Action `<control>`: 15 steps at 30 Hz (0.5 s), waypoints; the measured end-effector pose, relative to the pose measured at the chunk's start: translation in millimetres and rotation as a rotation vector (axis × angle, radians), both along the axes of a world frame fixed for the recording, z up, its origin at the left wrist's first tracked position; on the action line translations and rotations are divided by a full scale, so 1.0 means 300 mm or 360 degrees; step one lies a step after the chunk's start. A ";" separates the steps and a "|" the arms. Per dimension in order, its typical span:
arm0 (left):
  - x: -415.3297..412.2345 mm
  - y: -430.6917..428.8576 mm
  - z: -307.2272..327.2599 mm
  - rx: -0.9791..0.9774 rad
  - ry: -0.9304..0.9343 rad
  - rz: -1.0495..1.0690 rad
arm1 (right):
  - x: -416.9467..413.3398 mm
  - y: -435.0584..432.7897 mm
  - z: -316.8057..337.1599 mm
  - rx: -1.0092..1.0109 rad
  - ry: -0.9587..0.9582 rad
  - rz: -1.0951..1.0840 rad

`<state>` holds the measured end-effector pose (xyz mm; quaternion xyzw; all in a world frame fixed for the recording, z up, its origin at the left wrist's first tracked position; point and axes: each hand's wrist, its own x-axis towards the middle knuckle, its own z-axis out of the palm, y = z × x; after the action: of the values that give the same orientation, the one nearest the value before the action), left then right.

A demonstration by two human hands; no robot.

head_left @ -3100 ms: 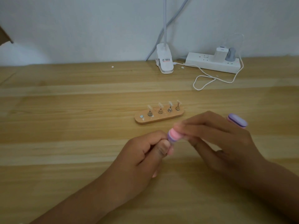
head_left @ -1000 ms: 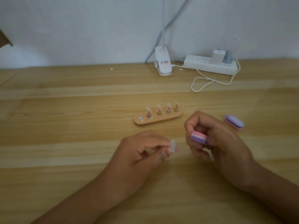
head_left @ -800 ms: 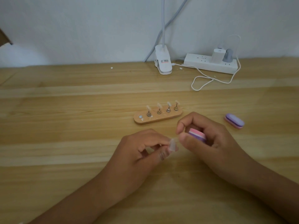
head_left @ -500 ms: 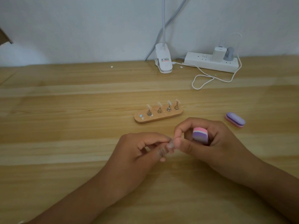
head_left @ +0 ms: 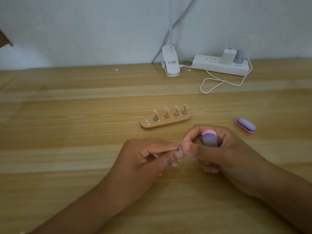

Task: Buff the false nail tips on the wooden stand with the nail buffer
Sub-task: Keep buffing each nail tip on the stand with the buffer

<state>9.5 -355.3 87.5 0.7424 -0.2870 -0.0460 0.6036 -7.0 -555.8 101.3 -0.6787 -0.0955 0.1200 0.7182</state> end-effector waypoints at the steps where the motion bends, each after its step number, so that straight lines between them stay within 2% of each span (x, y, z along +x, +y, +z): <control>1: 0.000 0.000 -0.001 0.0015 -0.0023 -0.0002 | -0.004 0.003 0.003 0.0009 0.0017 -0.0001; 7: -0.007 -0.002 0.005 0.0082 -0.0284 -0.0027 | -0.025 0.018 0.018 0.0176 0.0104 0.0052; 11: 0.002 0.005 -0.005 0.0213 -0.0402 -0.0033 | -0.019 0.021 0.007 0.0161 0.0128 0.0064; 15: 0.033 0.010 -0.001 0.0258 -0.0430 -0.0018 | -0.009 0.026 -0.002 0.0021 -0.0008 -0.0019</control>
<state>19.3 -352.1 87.0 0.7866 -0.3650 0.0279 0.4973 -9.6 -548.1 100.7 -0.6748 -0.0941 0.1132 0.7232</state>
